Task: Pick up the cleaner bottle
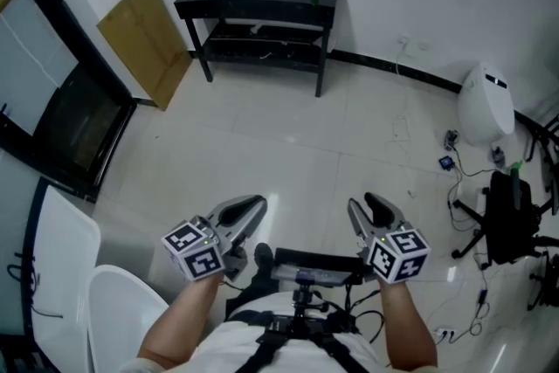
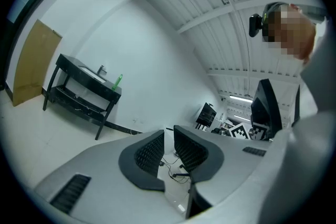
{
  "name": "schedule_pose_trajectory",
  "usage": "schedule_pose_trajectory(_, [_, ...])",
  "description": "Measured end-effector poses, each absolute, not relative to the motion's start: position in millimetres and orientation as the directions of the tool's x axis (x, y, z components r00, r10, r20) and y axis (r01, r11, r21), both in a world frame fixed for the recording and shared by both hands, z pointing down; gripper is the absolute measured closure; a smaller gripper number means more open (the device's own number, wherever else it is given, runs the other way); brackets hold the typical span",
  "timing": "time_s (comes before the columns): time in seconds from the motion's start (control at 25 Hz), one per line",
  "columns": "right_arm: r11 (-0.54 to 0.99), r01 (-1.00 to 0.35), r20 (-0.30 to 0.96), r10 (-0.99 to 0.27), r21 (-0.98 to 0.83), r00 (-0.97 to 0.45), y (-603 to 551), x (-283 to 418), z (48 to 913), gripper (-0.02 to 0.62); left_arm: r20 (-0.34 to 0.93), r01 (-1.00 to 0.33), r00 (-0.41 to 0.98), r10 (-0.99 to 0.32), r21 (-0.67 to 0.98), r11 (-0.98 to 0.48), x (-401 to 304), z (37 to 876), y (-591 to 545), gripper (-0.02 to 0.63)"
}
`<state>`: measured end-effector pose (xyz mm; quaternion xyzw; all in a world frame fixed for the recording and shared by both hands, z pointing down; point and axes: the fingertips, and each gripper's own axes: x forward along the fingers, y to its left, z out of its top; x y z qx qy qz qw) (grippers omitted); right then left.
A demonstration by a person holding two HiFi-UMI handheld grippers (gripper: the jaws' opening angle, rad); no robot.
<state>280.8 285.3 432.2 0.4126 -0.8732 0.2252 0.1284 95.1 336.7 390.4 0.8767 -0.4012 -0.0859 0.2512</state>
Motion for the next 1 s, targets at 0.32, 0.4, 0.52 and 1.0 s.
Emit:
schedule_pose_trajectory(0.32, [0.541, -0.796, 0.412, -0.682, -0.273, -0.605, 224, 199, 418, 0.419, 0.026, -0.660, 0.655, -0.755, 0.505, -0.556, -1, 379, 269, 0.554])
schedule_pose_trajectory(0.4, [0.540, -0.798, 0.410, -0.685, -0.268, -0.602, 215, 183, 416, 0.419, 0.020, -0.657, 0.656, -0.754, 0.507, -0.558, -17, 379, 261, 0.554])
schedule_pose_trajectory(0.52, [0.541, -0.801, 0.400, -0.694, -0.258, -0.598, 203, 159, 410, 0.419, 0.012, -0.646, 0.664, -0.747, 0.512, -0.566, -38, 381, 251, 0.555])
schedule_pose_trajectory(1.0, [0.587, -0.772, 0.398, -0.665, -0.244, -0.631, 149, 113, 411, 0.419, -0.002, -0.648, 0.645, -0.764, 0.530, -0.548, -71, 385, 211, 0.554])
